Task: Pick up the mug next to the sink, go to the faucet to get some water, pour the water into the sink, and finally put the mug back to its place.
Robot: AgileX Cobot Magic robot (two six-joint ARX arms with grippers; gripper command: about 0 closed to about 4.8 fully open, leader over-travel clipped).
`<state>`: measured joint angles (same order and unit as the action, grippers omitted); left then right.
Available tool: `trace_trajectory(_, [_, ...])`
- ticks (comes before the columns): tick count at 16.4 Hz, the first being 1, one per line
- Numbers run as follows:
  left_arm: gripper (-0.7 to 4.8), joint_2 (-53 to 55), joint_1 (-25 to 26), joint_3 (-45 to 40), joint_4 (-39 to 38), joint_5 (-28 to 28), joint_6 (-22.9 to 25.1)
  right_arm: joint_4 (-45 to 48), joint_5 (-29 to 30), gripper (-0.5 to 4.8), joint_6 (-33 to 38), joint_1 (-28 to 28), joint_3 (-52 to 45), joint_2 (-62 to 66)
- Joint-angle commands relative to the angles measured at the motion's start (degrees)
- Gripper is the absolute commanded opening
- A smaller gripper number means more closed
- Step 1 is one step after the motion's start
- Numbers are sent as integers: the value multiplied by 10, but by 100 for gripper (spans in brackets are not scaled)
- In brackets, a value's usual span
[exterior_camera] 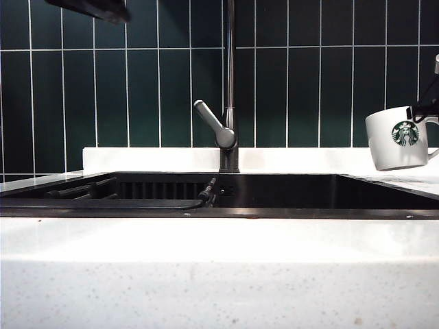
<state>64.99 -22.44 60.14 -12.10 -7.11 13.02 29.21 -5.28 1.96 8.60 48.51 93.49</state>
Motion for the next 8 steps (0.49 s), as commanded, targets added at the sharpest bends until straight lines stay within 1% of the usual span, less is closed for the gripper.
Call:
trace_trajectory(1, [88, -49, -1, -55, 44, 40, -31, 99, 0, 0, 10, 0, -18, -9])
trace_trajectory(3, [88, -76, -1, -85, 60, 67, -40, 111, -2, 0, 10, 0, -28, -9])
trace_trajectory(7, [88, -122, -1, -125, 69, 107, -45, 122, -8, 0, 8, 0, -59, -9])
trace_trajectory(8, [86, -137, -1, -137, 80, 120, -51, 143, -15, 0, 8, 0, -73, -9])
